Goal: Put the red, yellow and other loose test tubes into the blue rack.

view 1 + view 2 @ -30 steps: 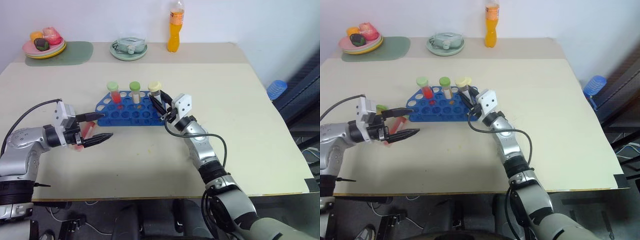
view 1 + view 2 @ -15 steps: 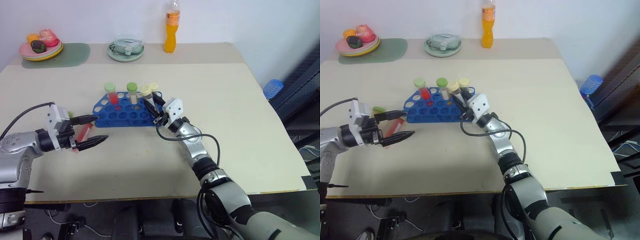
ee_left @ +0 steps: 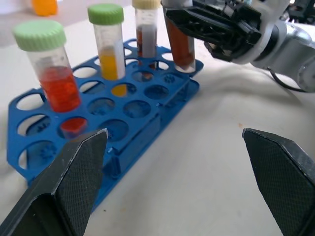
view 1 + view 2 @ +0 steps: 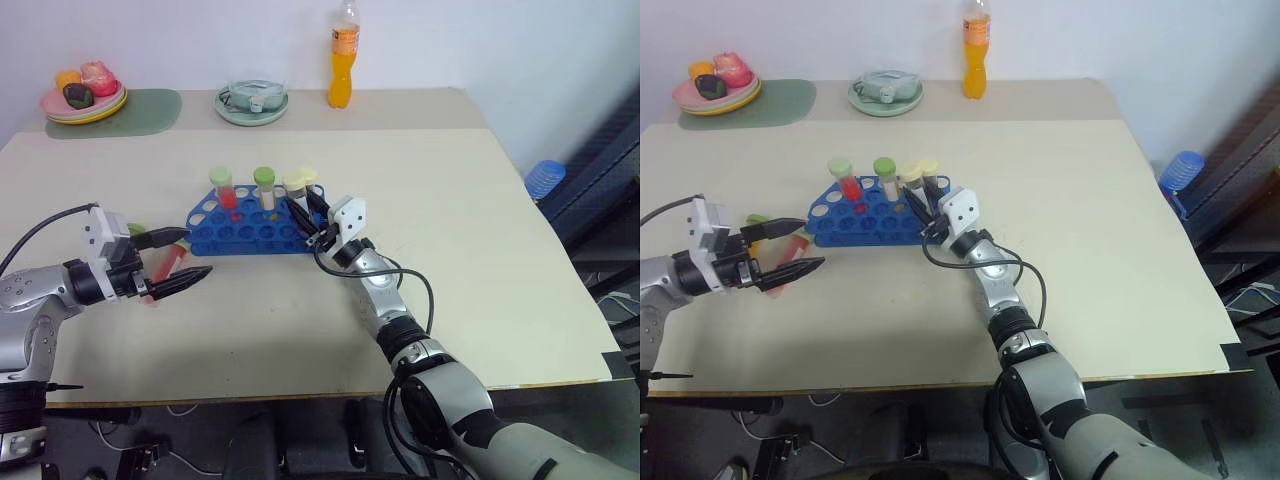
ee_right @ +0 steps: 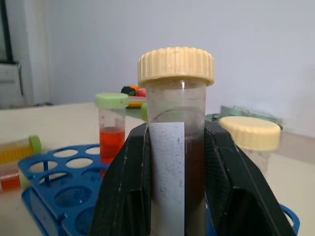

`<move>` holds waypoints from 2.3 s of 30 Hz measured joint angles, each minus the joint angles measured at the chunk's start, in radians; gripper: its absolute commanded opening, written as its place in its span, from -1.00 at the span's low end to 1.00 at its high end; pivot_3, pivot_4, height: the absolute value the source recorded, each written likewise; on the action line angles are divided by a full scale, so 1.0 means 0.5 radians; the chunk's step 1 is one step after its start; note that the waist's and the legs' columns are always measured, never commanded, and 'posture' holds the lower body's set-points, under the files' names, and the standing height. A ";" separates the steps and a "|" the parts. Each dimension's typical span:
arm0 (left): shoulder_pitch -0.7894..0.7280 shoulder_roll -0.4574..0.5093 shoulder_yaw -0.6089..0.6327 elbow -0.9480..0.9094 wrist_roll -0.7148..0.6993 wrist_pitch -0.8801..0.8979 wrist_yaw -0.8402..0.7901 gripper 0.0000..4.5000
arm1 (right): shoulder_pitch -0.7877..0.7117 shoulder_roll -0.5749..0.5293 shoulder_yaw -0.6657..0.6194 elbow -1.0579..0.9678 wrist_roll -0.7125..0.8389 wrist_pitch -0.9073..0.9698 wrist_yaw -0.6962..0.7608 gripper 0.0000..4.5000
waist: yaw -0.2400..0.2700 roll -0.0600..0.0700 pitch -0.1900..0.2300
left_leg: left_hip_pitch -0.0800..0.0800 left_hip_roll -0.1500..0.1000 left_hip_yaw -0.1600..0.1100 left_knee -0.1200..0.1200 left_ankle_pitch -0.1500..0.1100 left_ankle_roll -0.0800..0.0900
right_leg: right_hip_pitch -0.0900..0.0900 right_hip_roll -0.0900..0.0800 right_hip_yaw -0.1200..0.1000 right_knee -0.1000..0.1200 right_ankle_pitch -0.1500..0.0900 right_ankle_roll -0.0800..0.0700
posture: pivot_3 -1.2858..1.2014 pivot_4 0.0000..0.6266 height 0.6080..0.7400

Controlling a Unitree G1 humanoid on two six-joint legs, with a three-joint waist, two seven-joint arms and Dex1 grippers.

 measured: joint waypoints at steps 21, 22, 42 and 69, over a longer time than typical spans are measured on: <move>0.054 -0.196 0.246 -0.110 -0.085 0.266 0.718 1.00 | 0.578 -0.552 0.086 -0.696 -0.187 0.077 0.109 0.96 | 0.053 -0.001 -0.001 | -0.001 -0.002 -0.001 0.000 -0.002 0.004 | 0.002 -0.005 0.000 -0.004 0.000 0.000 | 0.03 -0.52 1.00; 0.086 -0.198 0.276 -0.153 -0.092 0.330 0.790 1.00 | 0.664 -0.616 0.088 -0.829 -0.172 0.154 0.144 0.96 | 0.053 -0.001 0.000 | 0.000 -0.002 -0.001 0.000 -0.002 0.004 | 0.002 -0.005 0.000 -0.004 0.000 0.000 | 0.03 -0.52 1.00; -0.701 0.229 -0.131 -0.444 -0.277 2.410 1.613 1.00 | 1.223 -1.607 -0.042 -2.408 0.565 1.336 0.845 0.96 | 0.073 -0.002 0.002 | 0.001 -0.004 -0.003 0.000 -0.002 0.004 | 0.002 -0.001 0.000 -0.005 0.000 0.000 | 0.03 -0.52 1.00; -1.940 0.031 -0.996 1.741 0.778 1.680 1.219 1.00 | 1.205 -1.544 -0.071 -2.650 0.644 1.521 0.814 0.96 | 0.155 -0.010 0.005 | -0.003 -0.006 0.000 0.003 -0.003 0.005 | 0.001 0.000 0.000 -0.006 0.000 0.001 | 0.03 -0.52 1.00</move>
